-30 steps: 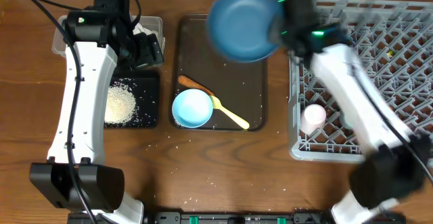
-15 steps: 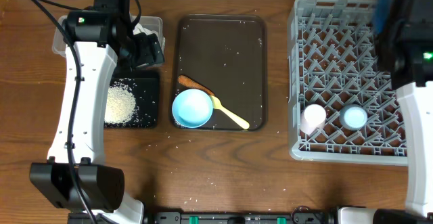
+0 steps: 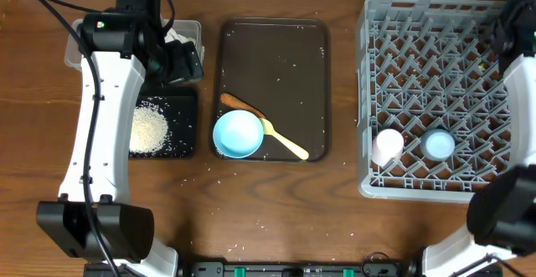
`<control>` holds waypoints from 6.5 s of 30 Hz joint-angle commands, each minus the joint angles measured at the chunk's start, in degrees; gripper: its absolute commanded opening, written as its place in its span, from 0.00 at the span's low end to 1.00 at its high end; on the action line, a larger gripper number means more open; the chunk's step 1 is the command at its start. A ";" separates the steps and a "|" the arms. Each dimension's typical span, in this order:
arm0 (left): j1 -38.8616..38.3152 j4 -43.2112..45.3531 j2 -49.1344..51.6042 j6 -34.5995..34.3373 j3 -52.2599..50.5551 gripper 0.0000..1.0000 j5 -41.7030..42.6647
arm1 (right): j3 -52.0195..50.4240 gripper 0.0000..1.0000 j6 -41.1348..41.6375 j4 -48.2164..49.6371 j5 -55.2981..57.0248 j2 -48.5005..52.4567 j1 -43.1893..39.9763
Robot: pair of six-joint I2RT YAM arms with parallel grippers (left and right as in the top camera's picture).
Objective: Sort waste into correct bins and load items into the dishwasher rack
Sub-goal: 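Lift the blue plate and carry it right over the dish rack, then stand the blue plate upright at the rack's right edge and release, then reach the right gripper to the light-blue bowl and grasp its rim, then carry the bowl right and set it in the dish rack beside the plate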
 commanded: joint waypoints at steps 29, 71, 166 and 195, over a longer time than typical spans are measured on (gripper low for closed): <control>0.24 -0.02 -0.15 0.13 -0.02 0.96 -0.87 | 0.26 0.01 -21.81 1.40 -23.23 3.23 -8.44; 0.24 -0.02 -0.15 0.13 -0.04 0.96 -0.87 | 0.26 0.29 -30.16 1.86 1.11 10.27 8.79; 0.24 -0.02 -0.15 0.13 -0.02 0.97 -0.87 | 0.37 0.01 53.13 -25.42 -59.41 19.54 55.49; 0.24 -0.02 -0.15 0.13 -0.04 0.96 -0.87 | 1.51 0.01 44.65 -20.44 22.93 -4.59 33.94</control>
